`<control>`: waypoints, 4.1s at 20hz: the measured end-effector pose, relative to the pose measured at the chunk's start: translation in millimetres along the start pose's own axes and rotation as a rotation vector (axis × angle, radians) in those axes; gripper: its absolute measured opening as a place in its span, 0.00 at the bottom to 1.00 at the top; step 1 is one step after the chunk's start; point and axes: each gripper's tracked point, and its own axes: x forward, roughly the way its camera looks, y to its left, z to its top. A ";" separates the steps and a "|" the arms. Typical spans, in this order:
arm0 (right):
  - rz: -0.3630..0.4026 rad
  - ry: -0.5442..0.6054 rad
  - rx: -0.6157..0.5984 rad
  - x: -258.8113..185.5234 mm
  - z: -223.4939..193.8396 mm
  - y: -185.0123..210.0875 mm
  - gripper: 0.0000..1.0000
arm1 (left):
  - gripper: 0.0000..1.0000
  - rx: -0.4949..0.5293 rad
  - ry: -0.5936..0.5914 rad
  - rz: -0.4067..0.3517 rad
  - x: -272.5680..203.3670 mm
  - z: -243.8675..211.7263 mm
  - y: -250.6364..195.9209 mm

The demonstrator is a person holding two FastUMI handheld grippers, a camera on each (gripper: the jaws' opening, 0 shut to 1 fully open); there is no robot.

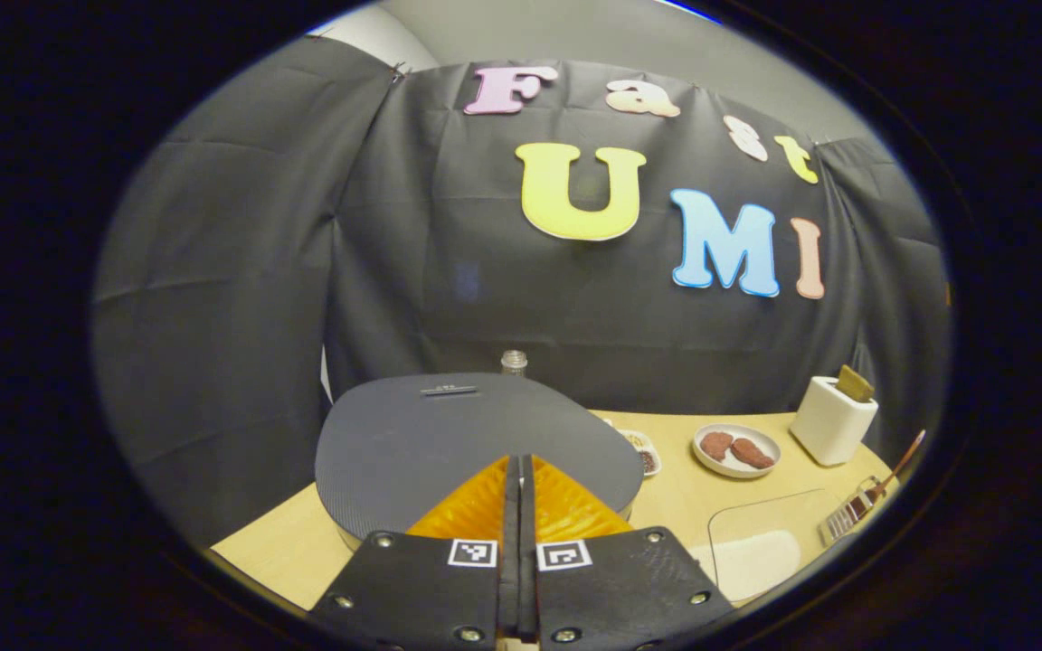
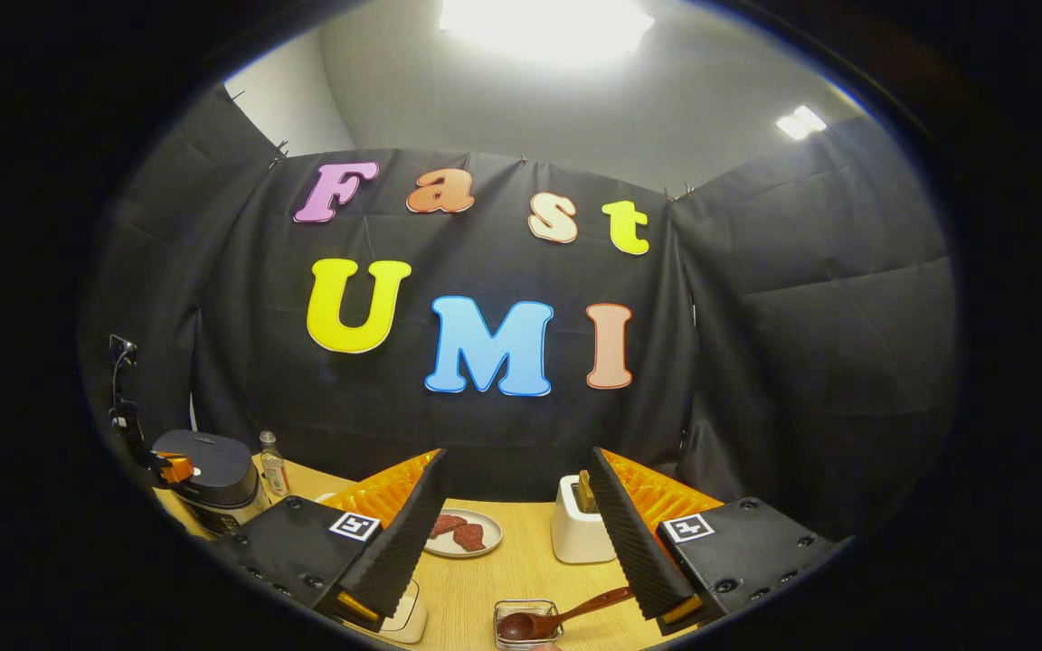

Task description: Close the left gripper, press the button to open the rice cooker; take a wooden spoon from the chopstick holder with the right hand, scoop a spoonful of rice and pour it into the rice cooker, then put the wooden spoon back into the chopstick holder.

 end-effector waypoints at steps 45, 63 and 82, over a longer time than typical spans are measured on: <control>-0.035 0.646 0.504 8.6 -259.2 -44.7 0.23 | 0.74 0.104 -0.350 0.134 -171.8 181.2 20.1; 0.111 0.382 0.155 24.7 -120.2 29.7 0.10 | 0.75 0.085 -0.353 0.128 -155.2 178.4 60.1; 0.310 0.513 0.043 22.6 -191.7 182.4 0.10 | 0.75 0.082 -0.299 0.154 -116.4 162.6 130.6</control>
